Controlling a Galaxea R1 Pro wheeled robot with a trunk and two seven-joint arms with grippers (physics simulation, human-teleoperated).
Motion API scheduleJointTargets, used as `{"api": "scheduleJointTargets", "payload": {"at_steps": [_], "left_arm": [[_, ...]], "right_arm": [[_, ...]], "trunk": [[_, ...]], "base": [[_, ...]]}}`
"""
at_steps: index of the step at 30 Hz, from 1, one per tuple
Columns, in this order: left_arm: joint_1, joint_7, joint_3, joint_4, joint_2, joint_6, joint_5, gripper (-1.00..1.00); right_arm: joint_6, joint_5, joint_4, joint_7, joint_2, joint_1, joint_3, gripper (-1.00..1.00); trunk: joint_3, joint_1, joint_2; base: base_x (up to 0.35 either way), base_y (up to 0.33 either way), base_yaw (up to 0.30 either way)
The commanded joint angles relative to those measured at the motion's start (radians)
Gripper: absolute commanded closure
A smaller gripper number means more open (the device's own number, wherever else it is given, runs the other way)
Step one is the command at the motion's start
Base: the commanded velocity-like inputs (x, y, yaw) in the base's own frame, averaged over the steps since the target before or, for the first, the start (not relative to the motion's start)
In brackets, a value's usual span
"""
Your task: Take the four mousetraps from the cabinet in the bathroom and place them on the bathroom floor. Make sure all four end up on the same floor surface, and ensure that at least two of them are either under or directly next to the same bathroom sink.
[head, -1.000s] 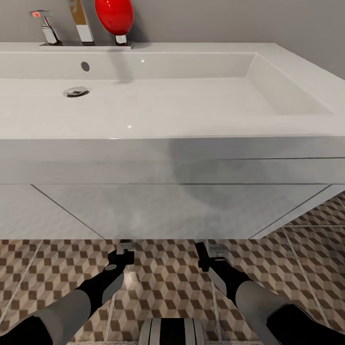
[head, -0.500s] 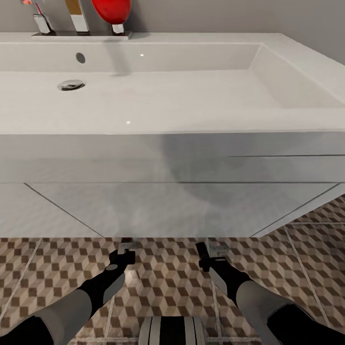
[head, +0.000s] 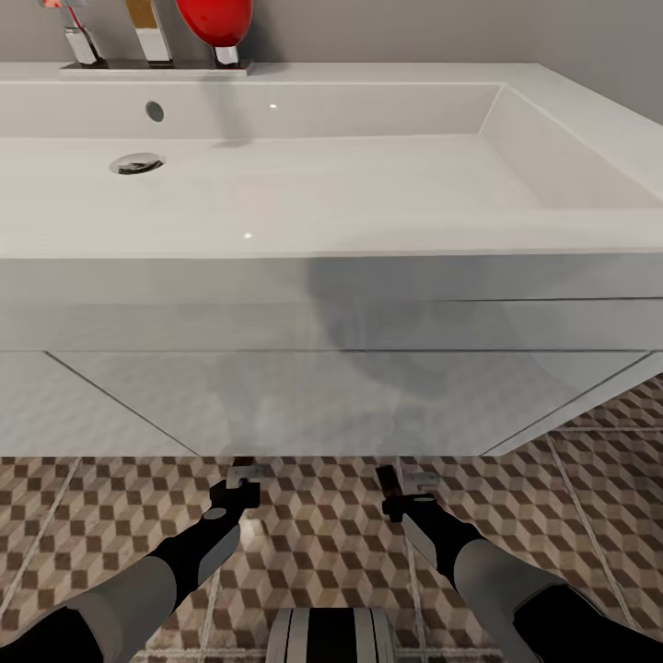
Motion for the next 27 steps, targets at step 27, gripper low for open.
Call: {"api": "scheduleJointTargets", "payload": {"at_steps": [27], "left_arm": [[-0.001, -0.008, -0.014, 0.000, 0.001, -0.004, 0.000, 1.00]], "right_arm": [[0.004, -0.016, -0.001, -0.007, -0.006, 0.000, 0.005, 1.00]], "trunk": [[-0.001, 0.000, 0.000]], "base": [[0.000, 0.000, 0.000]]}}
